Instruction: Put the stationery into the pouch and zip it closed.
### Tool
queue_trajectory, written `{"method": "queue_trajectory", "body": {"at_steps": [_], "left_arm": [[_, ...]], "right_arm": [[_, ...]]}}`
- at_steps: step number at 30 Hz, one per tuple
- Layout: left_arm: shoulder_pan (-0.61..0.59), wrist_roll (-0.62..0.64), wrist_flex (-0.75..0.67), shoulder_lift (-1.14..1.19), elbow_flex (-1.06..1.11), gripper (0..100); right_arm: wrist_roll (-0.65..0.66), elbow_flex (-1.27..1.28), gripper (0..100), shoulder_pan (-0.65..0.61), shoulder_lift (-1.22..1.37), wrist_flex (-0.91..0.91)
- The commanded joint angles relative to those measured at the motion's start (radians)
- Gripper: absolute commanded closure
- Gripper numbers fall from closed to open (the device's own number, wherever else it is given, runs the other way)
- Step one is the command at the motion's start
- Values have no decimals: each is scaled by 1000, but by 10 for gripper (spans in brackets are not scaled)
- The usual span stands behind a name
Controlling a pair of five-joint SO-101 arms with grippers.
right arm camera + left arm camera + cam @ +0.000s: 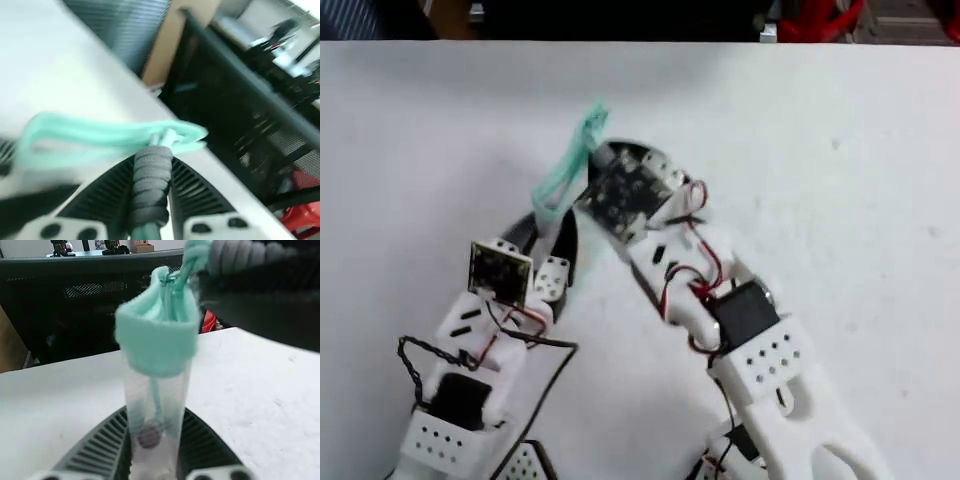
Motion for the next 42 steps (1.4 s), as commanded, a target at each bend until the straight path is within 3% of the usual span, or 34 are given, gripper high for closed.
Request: {"method": "queue_trajectory", "body": {"at_steps": [1,8,17,28,33,36,39,42], "left_arm": [[12,-8,-20,8,-11,976],[12,-6,-15,8,-11,976],[13,-6,-14,8,-11,977],[12,-6,-14,7,-12,977],[12,-8,-14,7,-12,977],[12,-8,-5,7,-12,977],[12,-9,2,7,-12,977],[12,-9,2,7,-15,977]], "right_arm": [[17,-98,981,-88,-58,151],[17,-264,981,-259,-81,395],[-8,-296,981,-375,-19,464],[-12,-308,981,-433,-18,619],[-2,-333,947,-371,-16,636],[8,-382,779,-254,-44,704],[164,-430,641,-174,-77,825],[338,-443,652,-91,-113,917]]}}
